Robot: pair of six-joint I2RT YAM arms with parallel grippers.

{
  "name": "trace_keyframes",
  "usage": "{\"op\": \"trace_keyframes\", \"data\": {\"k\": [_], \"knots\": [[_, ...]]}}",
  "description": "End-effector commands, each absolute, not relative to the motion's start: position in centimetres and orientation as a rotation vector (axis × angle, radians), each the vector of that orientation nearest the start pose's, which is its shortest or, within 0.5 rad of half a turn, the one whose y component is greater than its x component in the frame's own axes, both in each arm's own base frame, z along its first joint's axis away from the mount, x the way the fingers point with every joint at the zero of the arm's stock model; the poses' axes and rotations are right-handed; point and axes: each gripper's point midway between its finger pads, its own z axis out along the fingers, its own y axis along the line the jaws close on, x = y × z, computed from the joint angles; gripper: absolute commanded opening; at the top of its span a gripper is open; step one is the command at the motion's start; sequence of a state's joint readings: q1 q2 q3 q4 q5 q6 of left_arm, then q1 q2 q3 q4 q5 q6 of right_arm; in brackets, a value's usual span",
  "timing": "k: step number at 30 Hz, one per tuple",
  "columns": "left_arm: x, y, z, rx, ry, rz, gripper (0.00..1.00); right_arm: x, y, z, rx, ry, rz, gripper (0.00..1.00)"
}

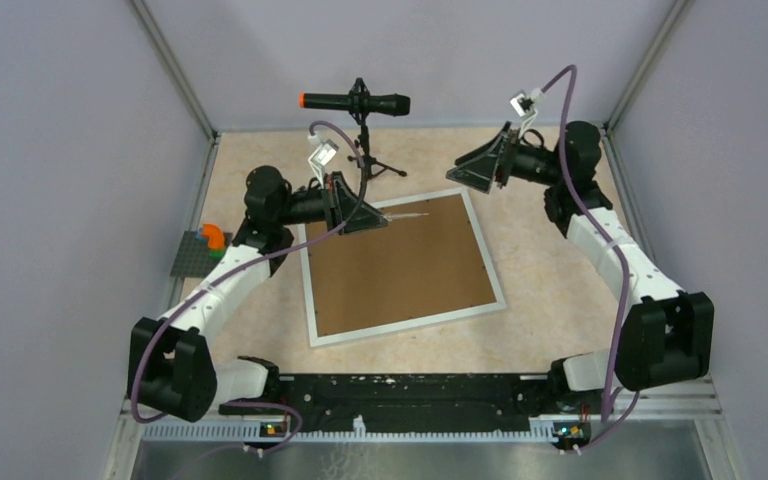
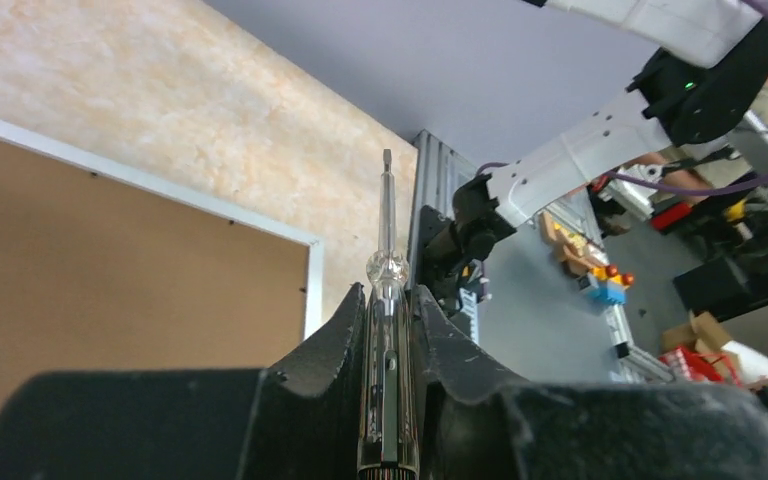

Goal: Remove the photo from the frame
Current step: Pick up the screwdriver from the center of the board, then adjust the screwdriver.

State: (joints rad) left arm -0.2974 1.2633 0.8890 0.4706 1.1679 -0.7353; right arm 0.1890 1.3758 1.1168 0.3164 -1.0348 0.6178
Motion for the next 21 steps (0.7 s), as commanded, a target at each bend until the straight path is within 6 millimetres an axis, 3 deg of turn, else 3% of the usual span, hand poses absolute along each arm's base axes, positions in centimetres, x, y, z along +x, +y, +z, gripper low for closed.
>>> {"op": "trace_keyframes", "data": {"k": [1,6,9,11,14,18,21], "knots": [[24.3,-25.0,28.3,0.946,1.667,-1.420,0.00,32.5,20.4,29.2,-0.472,1.831,1.337,0.89],[25.4,-24.7,26.9,1.075,1.670,-1.173,0.00,32.6,18.3,22.0,-0.388,2.072,1.205,0.87],[24.9,-25.7,25.5,1.211,1.609,-1.017,0.00,33.1,16.8,18.1,-0.356,2.186,1.129,0.84],[24.3,-26.4,24.6,1.291,1.575,-0.955,0.00,33.0,16.4,16.6,-0.337,2.228,1.163,0.82],[24.3,-27.2,23.9,1.343,1.557,-0.939,0.00,32.1,17.2,17.6,-0.369,2.171,1.324,0.78],[24.8,-28.3,24.3,1.404,1.453,-0.871,0.00,28.9,20.1,21.8,-0.483,2.012,1.615,0.80],[24.3,-29.4,25.0,1.439,1.362,-0.894,0.00,26.2,22.5,23.5,-0.631,1.960,1.713,0.80]]}}
